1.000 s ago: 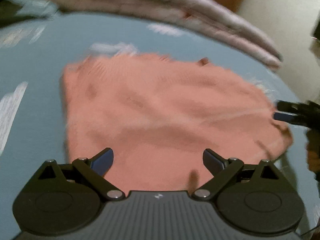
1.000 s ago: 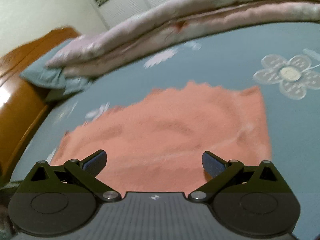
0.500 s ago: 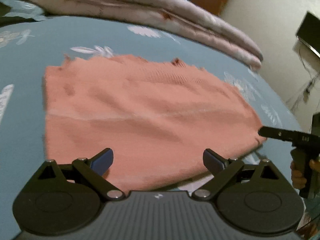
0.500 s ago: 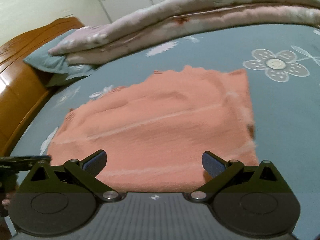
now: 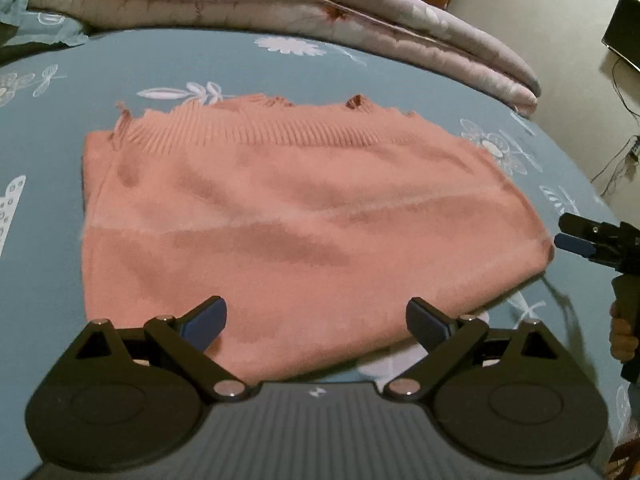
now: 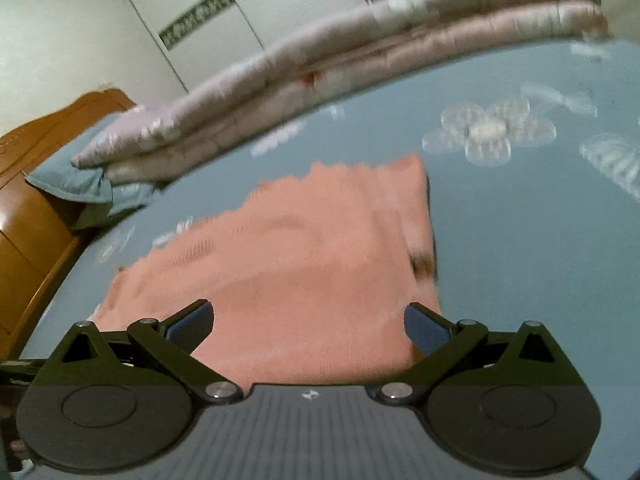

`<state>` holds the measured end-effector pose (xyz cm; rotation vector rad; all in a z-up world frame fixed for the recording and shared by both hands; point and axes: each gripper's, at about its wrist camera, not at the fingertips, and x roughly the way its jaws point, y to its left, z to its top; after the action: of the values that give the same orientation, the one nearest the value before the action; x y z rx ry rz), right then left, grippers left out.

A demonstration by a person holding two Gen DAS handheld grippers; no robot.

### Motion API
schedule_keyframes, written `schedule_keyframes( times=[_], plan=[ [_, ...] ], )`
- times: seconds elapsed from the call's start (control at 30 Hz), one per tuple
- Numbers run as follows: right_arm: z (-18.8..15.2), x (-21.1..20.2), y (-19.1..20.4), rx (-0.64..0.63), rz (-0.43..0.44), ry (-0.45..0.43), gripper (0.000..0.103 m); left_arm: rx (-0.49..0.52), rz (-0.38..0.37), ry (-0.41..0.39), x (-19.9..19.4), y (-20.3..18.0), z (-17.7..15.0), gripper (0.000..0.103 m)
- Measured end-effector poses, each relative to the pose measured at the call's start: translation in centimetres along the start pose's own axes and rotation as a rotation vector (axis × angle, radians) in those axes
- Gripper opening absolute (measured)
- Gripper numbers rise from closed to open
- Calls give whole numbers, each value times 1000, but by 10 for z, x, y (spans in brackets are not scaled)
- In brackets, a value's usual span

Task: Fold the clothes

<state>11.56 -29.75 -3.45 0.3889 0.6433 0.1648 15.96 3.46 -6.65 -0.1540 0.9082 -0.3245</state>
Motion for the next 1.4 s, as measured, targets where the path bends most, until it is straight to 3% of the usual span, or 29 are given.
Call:
schedule_keyframes(
  times=[0.17, 0.33, 0.5, 0.67, 0.8, 0.93, 1.07, 1.3, 1.4],
  plan=[
    [-2, 23, -9, 31, 1, 15, 103, -34, 59, 43, 17, 6, -3, 96],
    [-9, 25, -18, 55, 9, 14, 103, -38, 48, 13, 12, 14, -9, 96],
    [-4, 17, -6, 31, -16, 25, 103, -27, 41, -89, -2, 20, 11, 96],
    [-5, 17, 5, -11, -32, 48, 103, -74, 54, -186, 8, 44, 48, 96],
    [-8, 24, 3, 11, -45, 73, 103, -145, 86, -224, 25, 72, 65, 96],
    [-12, 26, -1, 25, -43, 80, 103, -224, 91, -194, 45, 97, 63, 96],
    [-12, 29, -1, 5, -45, 97, 103, -175, 113, -198, 47, 91, 59, 96],
    [-14, 33, 1, -30, -49, 109, 103, -109, 40, -298, 25, 72, 82, 97],
    [-15, 34, 4, -46, -59, 111, 103, -107, 66, -260, 42, 75, 92, 97]
  ],
)
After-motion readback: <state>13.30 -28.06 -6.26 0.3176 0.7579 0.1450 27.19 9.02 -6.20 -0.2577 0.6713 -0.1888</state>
